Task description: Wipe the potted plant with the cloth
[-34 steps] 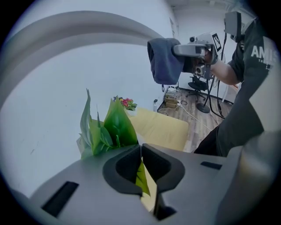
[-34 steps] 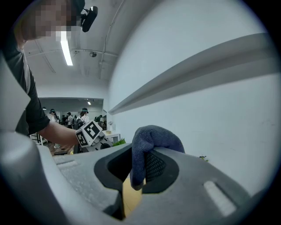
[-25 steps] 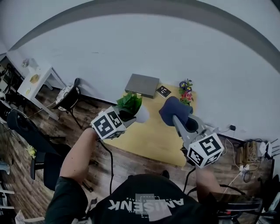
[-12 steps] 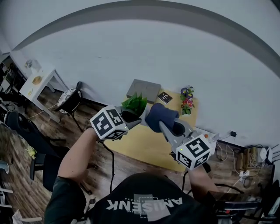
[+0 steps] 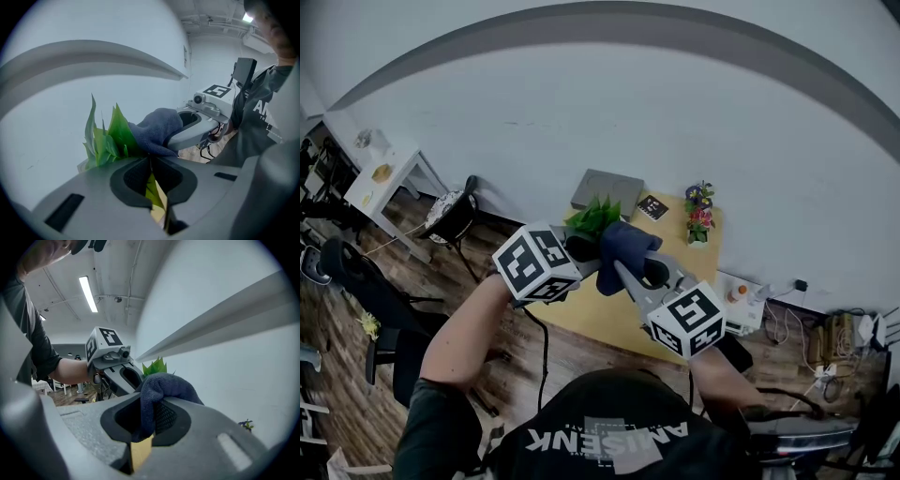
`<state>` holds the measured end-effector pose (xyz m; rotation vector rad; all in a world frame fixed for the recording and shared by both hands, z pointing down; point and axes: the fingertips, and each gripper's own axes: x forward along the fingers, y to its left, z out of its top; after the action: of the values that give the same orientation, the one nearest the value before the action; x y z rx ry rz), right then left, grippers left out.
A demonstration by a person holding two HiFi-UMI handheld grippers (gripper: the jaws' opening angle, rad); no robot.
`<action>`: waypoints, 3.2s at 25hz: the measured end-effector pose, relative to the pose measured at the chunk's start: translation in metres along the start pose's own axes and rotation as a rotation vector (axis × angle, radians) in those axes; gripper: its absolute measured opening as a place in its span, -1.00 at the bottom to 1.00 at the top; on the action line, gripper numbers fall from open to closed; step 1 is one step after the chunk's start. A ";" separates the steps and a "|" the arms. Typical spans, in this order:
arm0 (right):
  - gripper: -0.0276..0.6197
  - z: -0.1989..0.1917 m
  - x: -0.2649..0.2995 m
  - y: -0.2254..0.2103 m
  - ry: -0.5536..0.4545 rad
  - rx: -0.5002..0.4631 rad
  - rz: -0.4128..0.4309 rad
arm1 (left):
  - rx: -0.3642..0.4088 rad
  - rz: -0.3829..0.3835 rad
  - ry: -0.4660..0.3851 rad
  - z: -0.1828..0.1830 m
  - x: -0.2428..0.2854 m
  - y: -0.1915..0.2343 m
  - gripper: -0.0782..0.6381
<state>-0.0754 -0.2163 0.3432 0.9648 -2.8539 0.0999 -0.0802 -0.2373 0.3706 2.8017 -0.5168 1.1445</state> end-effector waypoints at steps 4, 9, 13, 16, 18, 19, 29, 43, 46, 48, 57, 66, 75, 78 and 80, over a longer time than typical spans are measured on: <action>-0.80 -0.009 -0.005 0.006 0.022 0.020 0.003 | 0.000 0.004 0.018 -0.006 -0.001 -0.012 -0.74; -0.80 -0.023 -0.012 0.009 0.049 0.035 0.004 | 0.007 0.004 0.020 -0.010 -0.004 -0.024 -0.74; -0.80 -0.039 -0.019 0.005 0.079 0.056 -0.008 | -0.002 -0.001 0.005 -0.010 -0.004 -0.029 -0.74; -0.80 -0.053 -0.023 0.004 0.099 0.080 -0.017 | -0.006 -0.002 -0.007 -0.011 -0.008 -0.032 -0.75; -0.80 -0.061 -0.025 0.003 0.114 0.090 -0.024 | 0.002 0.001 -0.011 -0.011 -0.012 -0.033 -0.75; -0.80 -0.066 -0.026 0.002 0.122 0.093 -0.029 | 0.007 0.002 -0.012 -0.011 -0.014 -0.035 -0.75; -0.80 -0.094 -0.049 0.000 0.183 0.116 -0.039 | 0.068 -0.002 -0.017 -0.014 -0.022 -0.046 -0.75; -0.80 0.001 -0.062 0.032 0.038 0.030 0.073 | 0.187 -0.095 0.003 -0.025 -0.027 -0.060 -0.75; -0.80 0.001 -0.053 0.032 0.059 0.019 0.073 | 0.212 -0.097 -0.012 -0.021 -0.029 -0.067 -0.75; -0.80 -0.004 -0.049 0.032 0.077 0.022 0.073 | 0.216 -0.102 -0.018 -0.018 -0.031 -0.071 -0.75; -0.80 -0.042 -0.047 0.026 0.145 0.077 0.058 | 0.205 -0.103 -0.018 -0.024 -0.037 -0.073 -0.75; -0.80 -0.091 -0.054 0.011 0.229 0.153 0.039 | 0.205 -0.121 -0.006 -0.025 -0.033 -0.073 -0.75; -0.80 -0.115 -0.064 -0.002 0.279 0.186 0.034 | 0.237 -0.137 0.018 -0.026 -0.024 -0.068 -0.75; -0.80 -0.100 -0.073 -0.009 0.246 0.176 0.024 | 0.262 -0.128 0.050 -0.030 -0.021 -0.066 -0.75; -0.80 -0.081 -0.076 -0.012 0.208 0.160 0.027 | 0.274 -0.131 0.067 -0.034 -0.019 -0.066 -0.75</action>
<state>0.0000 -0.1718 0.4129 0.8859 -2.6991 0.4122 -0.0934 -0.1637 0.3861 2.9541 -0.1793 1.3683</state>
